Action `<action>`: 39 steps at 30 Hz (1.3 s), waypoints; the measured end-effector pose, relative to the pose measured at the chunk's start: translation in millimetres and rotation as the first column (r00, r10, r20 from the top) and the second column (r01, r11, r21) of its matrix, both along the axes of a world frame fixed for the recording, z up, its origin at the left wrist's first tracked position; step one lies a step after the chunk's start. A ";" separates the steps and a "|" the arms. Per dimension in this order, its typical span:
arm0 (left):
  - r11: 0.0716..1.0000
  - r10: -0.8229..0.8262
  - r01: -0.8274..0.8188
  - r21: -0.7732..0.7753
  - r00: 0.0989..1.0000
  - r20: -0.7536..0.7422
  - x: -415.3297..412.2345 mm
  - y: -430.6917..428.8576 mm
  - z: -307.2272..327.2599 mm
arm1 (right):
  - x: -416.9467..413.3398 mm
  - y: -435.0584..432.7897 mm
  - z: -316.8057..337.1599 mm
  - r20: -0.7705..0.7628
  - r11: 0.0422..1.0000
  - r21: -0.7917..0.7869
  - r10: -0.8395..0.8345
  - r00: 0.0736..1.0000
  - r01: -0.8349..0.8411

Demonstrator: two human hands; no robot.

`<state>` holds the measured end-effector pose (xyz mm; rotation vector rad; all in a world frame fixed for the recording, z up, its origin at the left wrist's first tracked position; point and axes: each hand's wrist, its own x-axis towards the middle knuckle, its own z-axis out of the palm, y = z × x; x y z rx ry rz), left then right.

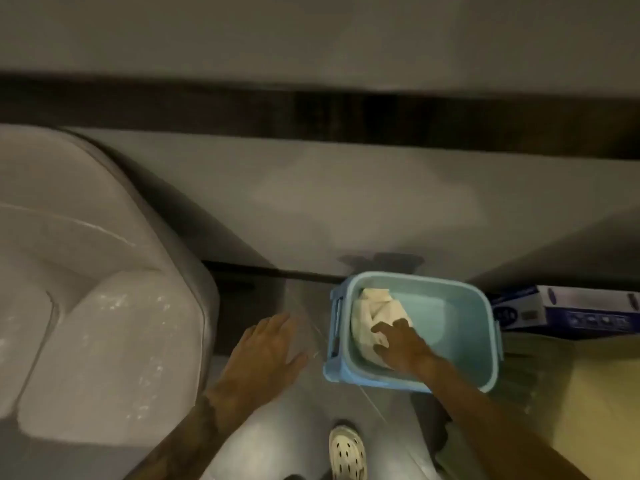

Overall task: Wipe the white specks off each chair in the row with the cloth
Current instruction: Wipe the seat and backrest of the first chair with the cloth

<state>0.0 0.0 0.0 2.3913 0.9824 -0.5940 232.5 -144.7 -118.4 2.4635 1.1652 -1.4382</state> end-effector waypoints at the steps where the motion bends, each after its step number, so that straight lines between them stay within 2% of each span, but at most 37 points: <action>1: 1.000 0.010 -0.010 -0.024 1.000 -0.002 -1.2 0.0 -11.8 | -1.9 7.2 -11.0 -0.002 0.999 -0.027 0.017 1.000 -0.017; 6: 0.996 0.050 -0.049 -0.077 0.999 0.011 -7.4 -5.7 -49.0 | -18.2 30.6 -49.8 -0.046 0.990 -0.132 0.038 0.998 -0.043; 9: 0.993 0.058 -0.059 -0.098 0.998 -0.006 -13.8 -7.4 -57.4 | -25.0 30.2 -65.6 0.039 0.997 -0.079 0.029 0.999 -0.026; 13: 0.990 0.083 -0.085 -0.115 0.996 -0.019 -23.9 -9.4 -52.6 | -24.3 26.5 -51.8 0.057 0.999 0.019 -0.052 0.997 0.051; 18: 0.989 0.105 -0.102 -0.109 0.994 0.021 -39.0 -4.5 -7.5 | -27.5 14.1 19.3 0.080 0.931 0.278 -0.269 0.960 0.237; 22: 0.991 0.110 -0.102 -0.092 0.990 0.089 -64.2 4.0 33.7 | -59.7 23.2 98.7 0.090 0.887 0.415 -0.263 0.961 0.203; 26: 0.992 0.120 -0.113 -0.052 0.980 0.159 -110.1 15.6 77.5 | -120.5 43.8 163.0 0.074 0.855 0.490 -0.233 0.970 0.168; 31: 0.992 0.124 -0.125 -0.007 0.970 0.211 -216.0 32.8 128.9 | -225.0 70.1 218.2 0.054 0.813 0.550 -0.261 0.964 0.189; 39: 0.990 0.128 -0.132 0.041 0.988 0.084 -394.4 78.1 164.0 | -386.5 119.2 260.2 -0.088 0.732 0.608 -0.321 0.943 0.306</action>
